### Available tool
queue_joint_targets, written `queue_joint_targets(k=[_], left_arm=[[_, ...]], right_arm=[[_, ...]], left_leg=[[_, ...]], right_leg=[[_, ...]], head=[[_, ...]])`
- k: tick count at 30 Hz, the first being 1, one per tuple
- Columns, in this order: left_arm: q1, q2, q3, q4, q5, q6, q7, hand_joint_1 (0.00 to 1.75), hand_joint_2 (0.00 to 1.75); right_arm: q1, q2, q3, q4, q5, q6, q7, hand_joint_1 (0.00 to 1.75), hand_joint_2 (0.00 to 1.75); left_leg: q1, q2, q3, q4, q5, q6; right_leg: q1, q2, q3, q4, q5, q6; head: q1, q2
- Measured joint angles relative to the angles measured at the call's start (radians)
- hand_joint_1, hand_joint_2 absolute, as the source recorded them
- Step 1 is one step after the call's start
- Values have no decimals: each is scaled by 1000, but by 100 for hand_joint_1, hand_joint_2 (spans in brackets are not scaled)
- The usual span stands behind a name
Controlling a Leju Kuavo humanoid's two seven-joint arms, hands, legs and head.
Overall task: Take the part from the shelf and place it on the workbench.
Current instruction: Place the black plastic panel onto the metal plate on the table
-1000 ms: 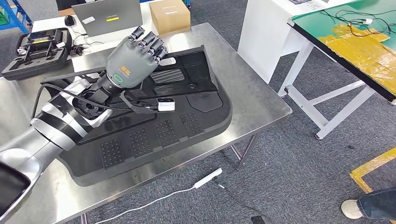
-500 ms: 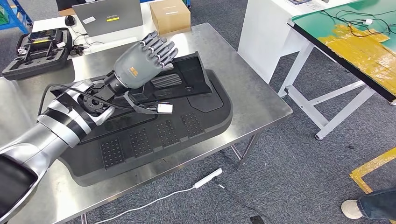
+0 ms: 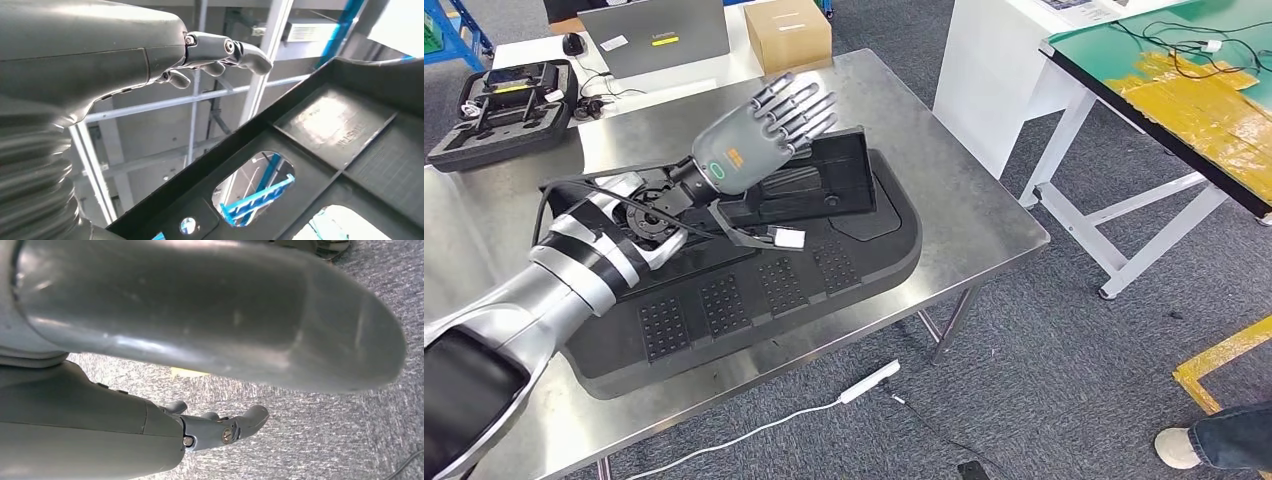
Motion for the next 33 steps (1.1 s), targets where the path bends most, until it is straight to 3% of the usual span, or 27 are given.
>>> queue_joint_targets(k=[9,13,33], left_arm=[[-1,-65,-33,25,-24,-67,-47,0,175],[0,-82,-49,25,-24,-84,-50,0,0],[1,-113,-73,-22,-6,-171,-49,0,0]], right_arm=[[-2,1,21,0,-5,3,5,0,0],[-2,1,24,0,-7,3,6,0,0],[-1,3,38,0,-27,3,6,0,0]], left_leg=[[-1,0,-1,0,0,0],[-1,0,-1,0,0,0],[-1,0,-2,0,0,0]], right_leg=[[-1,0,0,0,0,0],[-1,0,-1,0,0,0],[-1,0,-1,0,0,0]], head=[[0,0],[0,0],[0,0]])
